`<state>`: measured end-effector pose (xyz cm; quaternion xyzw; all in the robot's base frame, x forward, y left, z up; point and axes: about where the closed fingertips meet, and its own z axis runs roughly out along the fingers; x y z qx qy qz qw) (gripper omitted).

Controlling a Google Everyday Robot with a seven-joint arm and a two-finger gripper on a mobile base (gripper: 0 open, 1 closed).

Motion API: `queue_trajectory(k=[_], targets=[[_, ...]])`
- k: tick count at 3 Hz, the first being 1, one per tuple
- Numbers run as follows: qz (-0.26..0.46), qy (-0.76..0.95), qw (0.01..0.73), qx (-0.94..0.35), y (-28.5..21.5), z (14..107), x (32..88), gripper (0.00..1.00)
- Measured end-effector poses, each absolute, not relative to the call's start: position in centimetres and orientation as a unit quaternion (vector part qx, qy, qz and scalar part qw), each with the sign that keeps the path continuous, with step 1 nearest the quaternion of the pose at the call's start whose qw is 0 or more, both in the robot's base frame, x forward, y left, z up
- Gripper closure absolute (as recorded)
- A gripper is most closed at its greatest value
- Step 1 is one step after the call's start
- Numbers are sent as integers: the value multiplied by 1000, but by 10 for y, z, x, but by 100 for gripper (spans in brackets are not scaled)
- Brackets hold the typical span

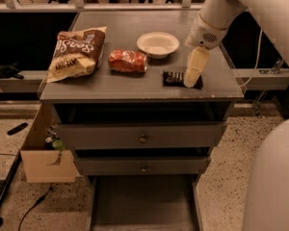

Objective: Place rxbar chocolate into bottom drawer

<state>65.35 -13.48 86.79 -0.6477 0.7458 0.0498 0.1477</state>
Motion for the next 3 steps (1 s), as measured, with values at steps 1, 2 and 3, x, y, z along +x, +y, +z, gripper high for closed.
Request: queue_trajectory(k=[1, 2, 3], targets=[[55, 750, 143, -644, -139, 859, 659, 0], [63, 756, 140, -636, -145, 850, 663, 0], [67, 759, 138, -633, -147, 845, 664, 0]])
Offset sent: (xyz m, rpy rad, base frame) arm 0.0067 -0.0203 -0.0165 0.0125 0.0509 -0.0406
